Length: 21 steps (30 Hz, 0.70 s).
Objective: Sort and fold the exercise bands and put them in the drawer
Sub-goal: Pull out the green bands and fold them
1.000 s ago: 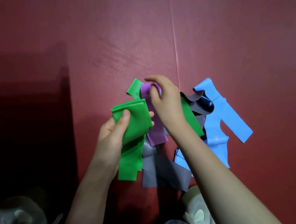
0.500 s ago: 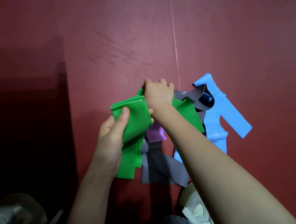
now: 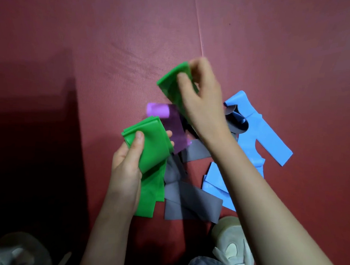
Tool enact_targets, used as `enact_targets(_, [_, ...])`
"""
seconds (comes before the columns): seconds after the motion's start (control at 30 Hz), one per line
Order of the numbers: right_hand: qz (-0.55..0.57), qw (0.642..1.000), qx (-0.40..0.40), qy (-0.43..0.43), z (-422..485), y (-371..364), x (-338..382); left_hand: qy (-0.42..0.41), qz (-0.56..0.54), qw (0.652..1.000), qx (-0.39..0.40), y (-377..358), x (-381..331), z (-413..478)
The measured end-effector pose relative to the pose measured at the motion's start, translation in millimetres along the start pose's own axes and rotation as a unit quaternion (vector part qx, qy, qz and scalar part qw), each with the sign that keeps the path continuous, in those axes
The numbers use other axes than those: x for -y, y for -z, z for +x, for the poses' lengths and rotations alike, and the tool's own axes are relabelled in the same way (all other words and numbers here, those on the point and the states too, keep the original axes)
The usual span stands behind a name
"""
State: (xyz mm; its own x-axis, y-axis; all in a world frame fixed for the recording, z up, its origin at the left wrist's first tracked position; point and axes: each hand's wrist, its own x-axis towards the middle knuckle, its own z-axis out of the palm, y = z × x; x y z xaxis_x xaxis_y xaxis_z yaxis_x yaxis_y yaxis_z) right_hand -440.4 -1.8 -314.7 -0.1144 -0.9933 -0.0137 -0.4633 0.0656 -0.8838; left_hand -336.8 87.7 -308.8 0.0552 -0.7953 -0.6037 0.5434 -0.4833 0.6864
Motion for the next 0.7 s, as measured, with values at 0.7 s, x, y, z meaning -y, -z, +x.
enact_targets(0.7, [0.143,0.951,0.158,-0.225,-70.5,7.3,17.8,0.015,-0.019,0.998,-0.055,0.1,7.4,4.6])
